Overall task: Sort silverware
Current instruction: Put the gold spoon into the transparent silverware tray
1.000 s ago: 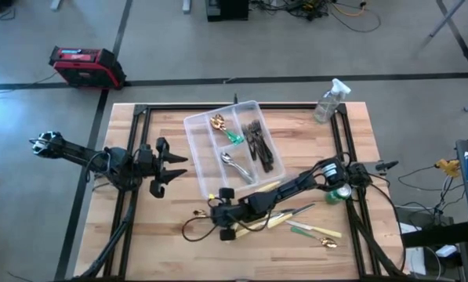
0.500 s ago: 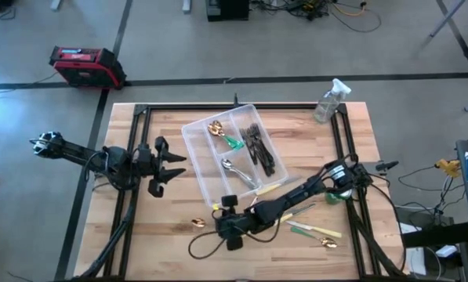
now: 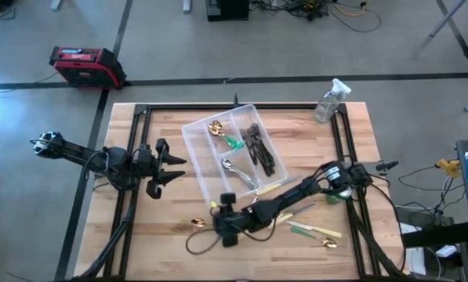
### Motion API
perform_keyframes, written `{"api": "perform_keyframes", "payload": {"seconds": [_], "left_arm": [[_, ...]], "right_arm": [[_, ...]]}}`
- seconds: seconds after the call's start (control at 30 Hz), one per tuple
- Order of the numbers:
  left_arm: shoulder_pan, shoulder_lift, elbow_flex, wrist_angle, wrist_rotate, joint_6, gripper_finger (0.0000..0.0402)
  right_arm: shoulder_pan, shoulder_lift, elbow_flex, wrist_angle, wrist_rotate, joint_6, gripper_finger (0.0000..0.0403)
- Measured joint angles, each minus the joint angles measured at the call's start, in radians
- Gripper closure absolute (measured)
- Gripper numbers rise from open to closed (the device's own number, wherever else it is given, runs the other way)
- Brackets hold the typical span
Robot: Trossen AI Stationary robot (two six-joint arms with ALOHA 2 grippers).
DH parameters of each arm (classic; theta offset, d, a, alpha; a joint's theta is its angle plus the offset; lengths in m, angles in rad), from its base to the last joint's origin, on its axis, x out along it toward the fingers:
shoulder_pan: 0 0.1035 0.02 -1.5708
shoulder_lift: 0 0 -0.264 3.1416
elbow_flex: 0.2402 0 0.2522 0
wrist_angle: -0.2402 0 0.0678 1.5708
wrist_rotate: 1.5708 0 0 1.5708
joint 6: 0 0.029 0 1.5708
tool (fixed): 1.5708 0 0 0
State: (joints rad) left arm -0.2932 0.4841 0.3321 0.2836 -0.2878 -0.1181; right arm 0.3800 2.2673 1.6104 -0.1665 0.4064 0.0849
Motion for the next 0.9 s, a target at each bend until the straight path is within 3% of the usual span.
{"api": "perform_keyframes", "payload": {"seconds": [0.07,0.17,0.47,0.6,0.9], "left_arm": [[0.0,0.001,0.0,0.002,0.0,-0.004,0.0244],[0.0,0.001,0.0,0.005,0.0,-0.008,0.0244],[0.0,0.0,0.0,-0.003,0.012,-0.028,0.0244],[0.0,0.0,0.0,-0.003,0.016,-0.027,0.0244],[0.0,0.002,0.0,-0.014,0.021,-0.04,0.0244]], "right_arm": [[-0.02,0.001,0.0,-0.017,0.023,0.061,0.0269],[-0.052,0.003,0.0,-0.022,-0.029,0.135,0.0268],[-0.001,0.003,0.033,0.006,-0.097,0.114,0.0235],[0.022,0.026,0.032,0.029,-0.07,0.12,0.0228],[0.015,0.118,0.032,0.193,-0.055,0.257,0.0275]]}}
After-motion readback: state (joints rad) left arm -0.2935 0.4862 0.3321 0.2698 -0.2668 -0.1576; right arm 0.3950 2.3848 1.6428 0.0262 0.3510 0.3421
